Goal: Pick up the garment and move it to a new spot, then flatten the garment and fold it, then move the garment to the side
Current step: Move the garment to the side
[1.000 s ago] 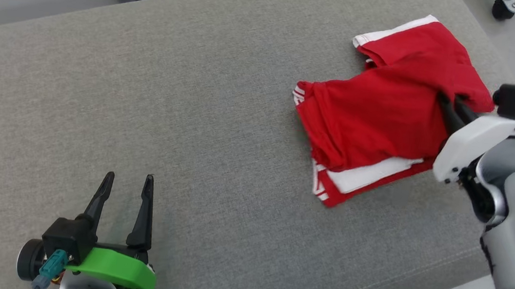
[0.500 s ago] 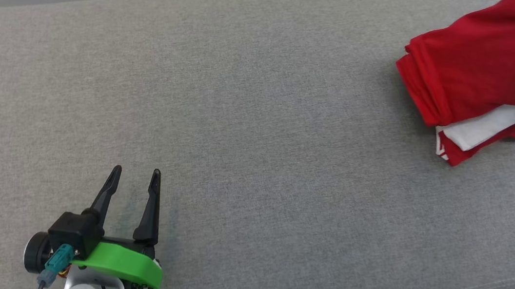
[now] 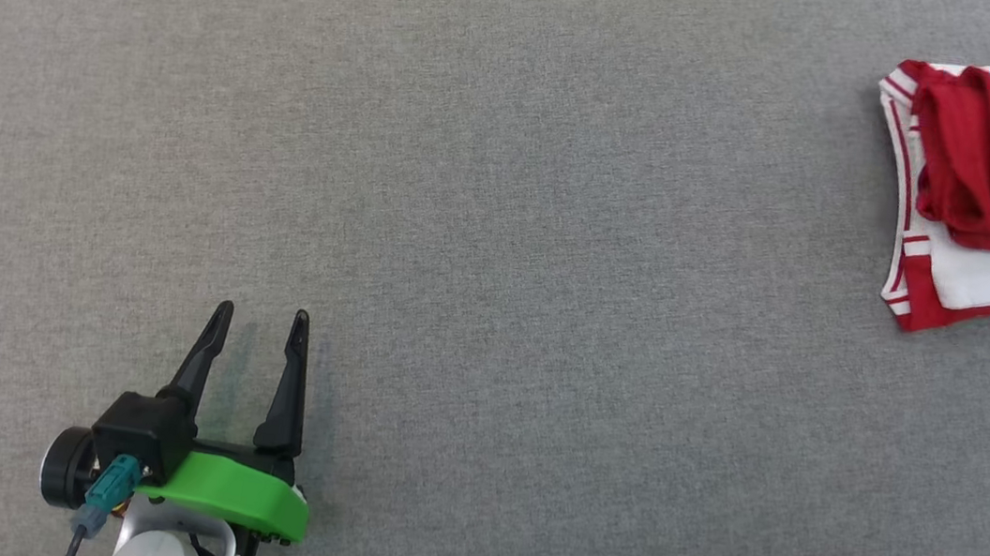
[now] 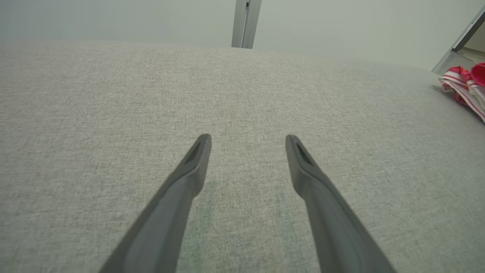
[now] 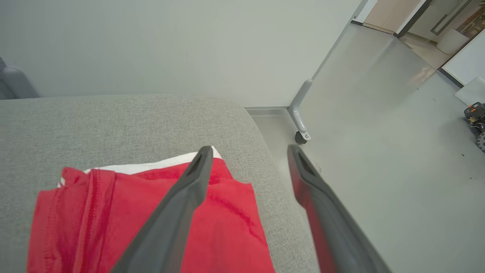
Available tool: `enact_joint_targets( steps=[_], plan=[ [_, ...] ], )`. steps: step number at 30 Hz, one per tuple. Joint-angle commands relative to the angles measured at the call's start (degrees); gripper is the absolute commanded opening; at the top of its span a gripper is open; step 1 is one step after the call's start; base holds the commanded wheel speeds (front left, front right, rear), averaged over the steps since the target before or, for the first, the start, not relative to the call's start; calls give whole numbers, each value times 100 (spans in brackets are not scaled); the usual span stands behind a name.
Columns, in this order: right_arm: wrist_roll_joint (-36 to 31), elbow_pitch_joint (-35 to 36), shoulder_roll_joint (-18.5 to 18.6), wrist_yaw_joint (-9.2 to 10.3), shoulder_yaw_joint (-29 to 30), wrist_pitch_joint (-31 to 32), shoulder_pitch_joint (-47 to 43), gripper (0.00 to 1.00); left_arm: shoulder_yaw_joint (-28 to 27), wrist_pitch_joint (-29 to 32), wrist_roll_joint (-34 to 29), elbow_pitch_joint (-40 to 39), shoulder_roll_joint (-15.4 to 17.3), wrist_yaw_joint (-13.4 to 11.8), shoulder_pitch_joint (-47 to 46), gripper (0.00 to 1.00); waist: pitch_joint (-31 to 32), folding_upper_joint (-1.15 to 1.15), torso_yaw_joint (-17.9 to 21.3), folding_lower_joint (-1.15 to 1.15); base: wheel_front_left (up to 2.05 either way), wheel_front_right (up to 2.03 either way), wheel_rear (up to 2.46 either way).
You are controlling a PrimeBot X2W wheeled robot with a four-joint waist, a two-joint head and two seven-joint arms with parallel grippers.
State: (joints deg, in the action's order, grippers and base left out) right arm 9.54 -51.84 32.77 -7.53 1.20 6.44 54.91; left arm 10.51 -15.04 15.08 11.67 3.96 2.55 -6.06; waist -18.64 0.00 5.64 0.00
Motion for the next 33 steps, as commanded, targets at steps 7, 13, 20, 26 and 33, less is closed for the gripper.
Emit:
enact_joint_targets(
  steps=[7,13,20,26,33],
  plan=[
    [-329,14,-462,10,-259,-553,314,100,-28,-17,-25,35,29,-23,-74,100,156,0,150,0,0,0,0],
    [-194,229,-760,10,-599,-1016,353,100,-124,-17,88,30,19,-70,-114,100,417,0,205,0,0,0,0],
    [12,439,-1200,10,-855,-1525,-121,100,-369,-17,314,71,-24,-178,-167,100,873,0,156,0,0,0,0],
    [138,789,-1696,10,-972,-1816,-875,100,-599,-17,466,126,-46,-301,47,100,1227,0,98,0,0,0,0],
    [91,1560,-2163,10,-761,-2015,-2005,100,-727,-17,494,117,-77,-354,264,100,1462,0,-29,0,0,0,0]
  ],
)
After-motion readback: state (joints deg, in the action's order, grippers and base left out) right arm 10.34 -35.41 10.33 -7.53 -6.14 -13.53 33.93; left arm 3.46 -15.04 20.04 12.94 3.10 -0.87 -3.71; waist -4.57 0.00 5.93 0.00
